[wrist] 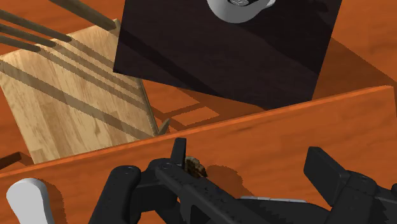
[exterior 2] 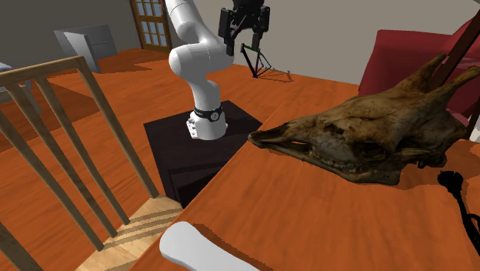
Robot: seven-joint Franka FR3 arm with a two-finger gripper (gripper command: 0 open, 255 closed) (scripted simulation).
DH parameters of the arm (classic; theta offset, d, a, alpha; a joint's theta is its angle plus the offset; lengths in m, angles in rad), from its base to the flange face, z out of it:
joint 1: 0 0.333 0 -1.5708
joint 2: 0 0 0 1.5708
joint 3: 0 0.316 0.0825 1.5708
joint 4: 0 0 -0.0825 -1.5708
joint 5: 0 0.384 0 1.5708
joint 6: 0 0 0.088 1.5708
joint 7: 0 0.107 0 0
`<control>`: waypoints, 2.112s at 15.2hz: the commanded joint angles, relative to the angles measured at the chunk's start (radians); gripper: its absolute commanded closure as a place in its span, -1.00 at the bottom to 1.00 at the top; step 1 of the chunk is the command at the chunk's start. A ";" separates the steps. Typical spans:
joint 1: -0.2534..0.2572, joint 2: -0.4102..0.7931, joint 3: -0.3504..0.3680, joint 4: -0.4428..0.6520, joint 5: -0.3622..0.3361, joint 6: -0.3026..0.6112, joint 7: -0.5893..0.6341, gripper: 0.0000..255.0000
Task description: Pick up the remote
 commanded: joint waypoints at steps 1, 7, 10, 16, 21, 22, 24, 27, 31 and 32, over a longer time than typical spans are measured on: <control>0.000 0.000 0.000 0.000 0.000 0.000 0.000 -1.00; -0.023 0.120 -0.096 -0.026 -0.077 0.174 -0.127 -1.00; -0.033 0.198 -0.142 -0.020 -0.105 0.261 -0.188 -1.00; -0.043 0.382 -0.230 0.032 -0.132 0.425 -0.310 -1.00; -0.045 0.556 -0.295 0.114 -0.116 0.543 -0.419 -1.00; -0.045 0.593 -0.306 0.134 -0.108 0.563 -0.442 -1.00; -0.047 0.668 -0.326 0.179 -0.088 0.600 -0.489 -1.00; -0.054 0.783 -0.349 0.257 -0.045 0.647 -0.563 -1.00; -0.077 0.939 -0.362 0.380 0.025 0.687 -0.662 -1.00; -0.085 0.979 -0.362 0.414 0.043 0.694 -0.685 -1.00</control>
